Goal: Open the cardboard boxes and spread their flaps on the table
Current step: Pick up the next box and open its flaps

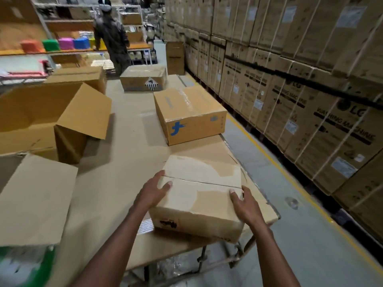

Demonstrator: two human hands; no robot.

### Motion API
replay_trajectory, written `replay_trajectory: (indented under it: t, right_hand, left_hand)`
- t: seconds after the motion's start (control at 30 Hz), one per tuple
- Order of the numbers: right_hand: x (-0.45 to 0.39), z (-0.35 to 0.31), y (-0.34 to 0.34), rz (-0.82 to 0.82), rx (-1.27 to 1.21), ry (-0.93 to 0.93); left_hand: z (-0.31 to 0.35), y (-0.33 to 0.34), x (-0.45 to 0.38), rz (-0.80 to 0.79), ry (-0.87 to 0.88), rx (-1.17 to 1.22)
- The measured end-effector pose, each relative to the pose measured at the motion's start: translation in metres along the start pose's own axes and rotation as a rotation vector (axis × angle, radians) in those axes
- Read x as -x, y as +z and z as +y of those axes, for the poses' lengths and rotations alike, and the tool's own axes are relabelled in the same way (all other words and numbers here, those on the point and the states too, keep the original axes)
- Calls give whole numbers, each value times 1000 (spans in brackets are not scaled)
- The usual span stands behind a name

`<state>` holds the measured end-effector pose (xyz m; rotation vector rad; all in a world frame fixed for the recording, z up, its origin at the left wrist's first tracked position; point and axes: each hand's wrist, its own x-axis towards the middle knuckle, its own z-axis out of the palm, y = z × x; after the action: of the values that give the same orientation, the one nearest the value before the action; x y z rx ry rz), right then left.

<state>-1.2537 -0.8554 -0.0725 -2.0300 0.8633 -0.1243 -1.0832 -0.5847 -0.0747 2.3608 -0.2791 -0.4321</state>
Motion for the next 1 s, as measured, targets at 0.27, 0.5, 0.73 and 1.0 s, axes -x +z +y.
replay_trajectory:
  t: [0.27, 0.5, 0.73, 1.0]
  right_hand:
    - [-54, 4, -18, -188, -140, 90]
    - [-71, 4, -29, -237, -184, 32]
    - [-85, -11, -57, -178, -354, -104]
    - [-93, 10, -51, -54, -364, -142]
  left_hand:
    - [16, 12, -13, 124, -181, 108]
    - [16, 24, -7, 108, -186, 243]
    - [36, 23, -1, 251, -76, 469]
    - [34, 54, 16, 201, -50, 583]
